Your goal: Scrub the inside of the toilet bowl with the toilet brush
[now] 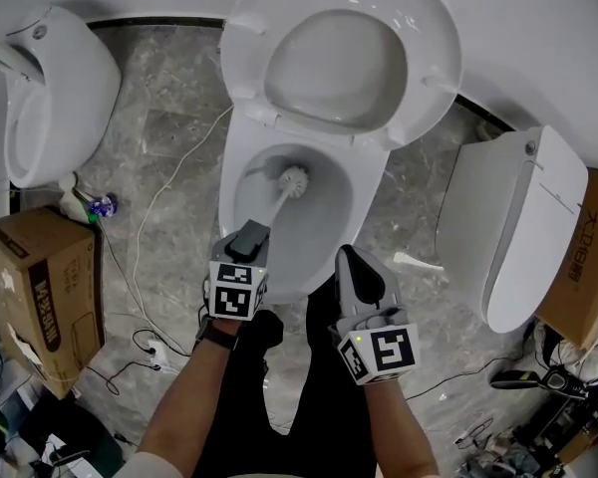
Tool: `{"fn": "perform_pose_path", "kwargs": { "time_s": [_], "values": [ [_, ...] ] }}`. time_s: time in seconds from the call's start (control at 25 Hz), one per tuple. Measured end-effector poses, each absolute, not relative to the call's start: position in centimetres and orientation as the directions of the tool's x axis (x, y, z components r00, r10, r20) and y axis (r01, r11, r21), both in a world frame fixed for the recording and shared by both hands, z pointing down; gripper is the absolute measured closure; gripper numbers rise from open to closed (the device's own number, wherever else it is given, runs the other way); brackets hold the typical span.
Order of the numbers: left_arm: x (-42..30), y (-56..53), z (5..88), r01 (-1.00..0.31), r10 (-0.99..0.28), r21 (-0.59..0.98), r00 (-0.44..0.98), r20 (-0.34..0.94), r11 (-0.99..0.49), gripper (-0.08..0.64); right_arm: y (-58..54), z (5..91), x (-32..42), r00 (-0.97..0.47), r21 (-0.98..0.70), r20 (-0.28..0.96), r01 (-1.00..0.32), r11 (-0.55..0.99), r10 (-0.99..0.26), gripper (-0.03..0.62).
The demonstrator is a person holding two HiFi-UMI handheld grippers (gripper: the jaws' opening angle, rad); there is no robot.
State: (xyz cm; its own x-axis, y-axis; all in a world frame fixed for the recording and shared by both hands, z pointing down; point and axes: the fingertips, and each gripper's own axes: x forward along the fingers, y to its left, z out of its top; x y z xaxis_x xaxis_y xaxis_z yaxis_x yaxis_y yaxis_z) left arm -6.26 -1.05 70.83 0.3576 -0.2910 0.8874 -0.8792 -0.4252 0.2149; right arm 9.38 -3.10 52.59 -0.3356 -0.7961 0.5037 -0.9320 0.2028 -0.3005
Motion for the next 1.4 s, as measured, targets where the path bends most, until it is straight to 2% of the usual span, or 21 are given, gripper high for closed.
{"fn": "perform_pose_path", "kwargs": {
  "time_s": [0.44, 0.76, 1.4],
  "values": [
    [-8.1, 1.8, 56.1, -0.831, -0.365, 0.245, 0.458, 0.811, -0.499, 0.407, -1.1, 44.8, 8.5, -0.298, -0.290, 0.488, -0.942, 0.170, -0.820, 0.580],
    [-10.2, 3.8, 44.4, -0.817, -0.446, 0.269, 0.518, 0.730, -0.510, 0.407, 0.4, 35.9, 6.9, -0.279, -0.263, 0.437, -0.949, 0.175, -0.855, 0.580],
    [-11.8, 1.7, 21.4, -0.781, -0.668, 0.234, 0.619, 0.414, -0.579, 0.407, 1.4, 16.6, 2.9, -0.306, -0.151, 0.254, -0.950, 0.275, -0.917, 0.580]
  ]
}}
